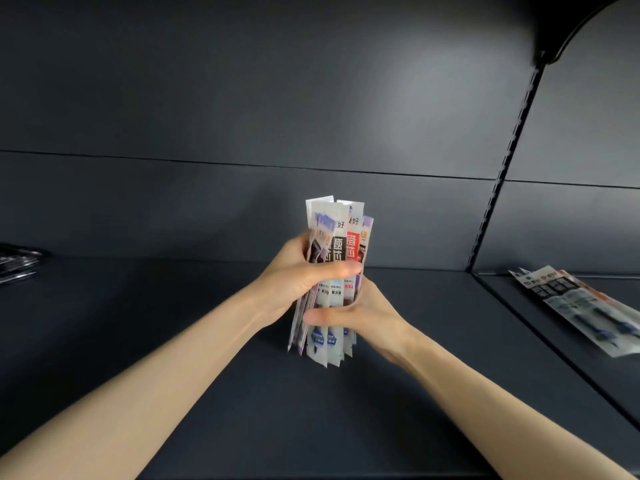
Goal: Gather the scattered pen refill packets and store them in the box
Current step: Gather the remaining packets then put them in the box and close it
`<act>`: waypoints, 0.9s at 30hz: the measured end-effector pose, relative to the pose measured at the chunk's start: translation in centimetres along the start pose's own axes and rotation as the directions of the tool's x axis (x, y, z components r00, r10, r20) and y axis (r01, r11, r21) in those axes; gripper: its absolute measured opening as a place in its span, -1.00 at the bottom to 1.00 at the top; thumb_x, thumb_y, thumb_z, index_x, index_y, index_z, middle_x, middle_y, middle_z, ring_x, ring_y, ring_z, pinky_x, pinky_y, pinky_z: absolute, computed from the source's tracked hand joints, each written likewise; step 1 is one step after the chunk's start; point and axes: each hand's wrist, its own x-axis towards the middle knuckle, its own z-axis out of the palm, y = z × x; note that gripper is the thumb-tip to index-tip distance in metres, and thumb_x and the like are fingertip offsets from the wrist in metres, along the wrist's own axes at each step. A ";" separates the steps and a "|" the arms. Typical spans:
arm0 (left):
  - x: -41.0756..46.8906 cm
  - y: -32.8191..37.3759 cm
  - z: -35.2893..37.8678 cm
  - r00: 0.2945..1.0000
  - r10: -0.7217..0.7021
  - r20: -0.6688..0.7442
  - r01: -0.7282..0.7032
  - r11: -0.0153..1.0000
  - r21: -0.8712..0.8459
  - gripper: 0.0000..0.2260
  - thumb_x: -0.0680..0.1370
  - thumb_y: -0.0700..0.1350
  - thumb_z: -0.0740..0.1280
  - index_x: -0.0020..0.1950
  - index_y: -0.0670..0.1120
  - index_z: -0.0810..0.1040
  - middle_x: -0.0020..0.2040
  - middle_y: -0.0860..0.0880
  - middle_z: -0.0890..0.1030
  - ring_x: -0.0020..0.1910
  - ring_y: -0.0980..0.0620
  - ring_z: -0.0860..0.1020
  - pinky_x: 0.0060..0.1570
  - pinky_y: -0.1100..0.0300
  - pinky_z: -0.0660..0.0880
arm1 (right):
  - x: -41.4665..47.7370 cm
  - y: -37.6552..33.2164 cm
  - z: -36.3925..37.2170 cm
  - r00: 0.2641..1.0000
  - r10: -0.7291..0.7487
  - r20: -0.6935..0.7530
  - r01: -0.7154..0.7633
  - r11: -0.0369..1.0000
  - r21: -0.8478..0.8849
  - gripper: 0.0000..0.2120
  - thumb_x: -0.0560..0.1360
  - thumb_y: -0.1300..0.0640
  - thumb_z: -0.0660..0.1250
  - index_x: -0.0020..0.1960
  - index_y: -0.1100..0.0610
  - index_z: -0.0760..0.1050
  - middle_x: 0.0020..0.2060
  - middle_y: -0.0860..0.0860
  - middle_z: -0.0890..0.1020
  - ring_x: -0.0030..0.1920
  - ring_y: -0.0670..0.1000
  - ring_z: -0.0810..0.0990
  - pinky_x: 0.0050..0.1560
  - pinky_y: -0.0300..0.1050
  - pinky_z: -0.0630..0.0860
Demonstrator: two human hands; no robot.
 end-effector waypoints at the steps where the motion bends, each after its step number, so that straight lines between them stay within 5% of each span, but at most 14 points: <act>1: 0.0 0.0 0.0 1.000 -0.003 0.013 0.003 1.000 0.007 -0.69 0.38 -0.20 0.48 0.09 -0.05 0.56 -0.04 -0.03 0.69 -0.01 0.01 0.66 0.07 0.07 0.55 | 0.0 0.0 0.3 1.000 0.011 0.003 -0.011 1.000 -0.028 -0.49 0.32 0.36 0.51 0.23 0.18 0.48 0.02 0.11 0.69 0.05 0.02 0.68 0.08 -0.03 0.61; 6: 0.5 0.5 0.2 0.999 0.014 0.039 -0.012 0.999 -0.046 -0.73 0.41 -0.19 0.47 0.09 -0.07 0.59 0.01 -0.08 0.69 0.03 0.03 0.66 0.05 0.11 0.58 | 0.3 -0.9 0.0 0.999 0.003 -0.032 -0.006 0.996 -0.091 -0.68 0.34 0.37 0.49 0.04 0.13 0.58 -0.08 0.06 0.70 -0.01 0.01 0.69 0.06 -0.05 0.62; 15: 0.9 1.0 3.7 0.997 -0.017 0.075 0.023 0.997 -0.074 -0.76 0.40 -0.05 0.43 0.04 -0.04 0.60 -0.06 -0.08 0.72 -0.03 -0.01 0.68 0.04 0.06 0.57 | -1.7 -0.9 -2.6 0.999 0.020 -0.045 -0.023 0.998 -0.052 -0.73 0.39 0.35 0.45 0.07 0.18 0.57 -0.04 0.10 0.68 0.04 0.10 0.67 0.14 0.07 0.58; 27: 0.9 3.7 21.0 0.978 0.027 0.205 -0.026 1.000 -0.006 -0.79 0.51 0.00 0.35 0.14 0.08 0.58 0.05 0.12 0.69 0.06 0.16 0.63 0.14 0.19 0.50 | -14.7 -2.5 -16.6 0.990 0.045 -0.131 -0.047 0.999 -0.016 -0.80 0.47 0.30 0.39 0.08 0.18 0.58 -0.06 0.10 0.67 -0.01 0.10 0.65 0.06 0.02 0.59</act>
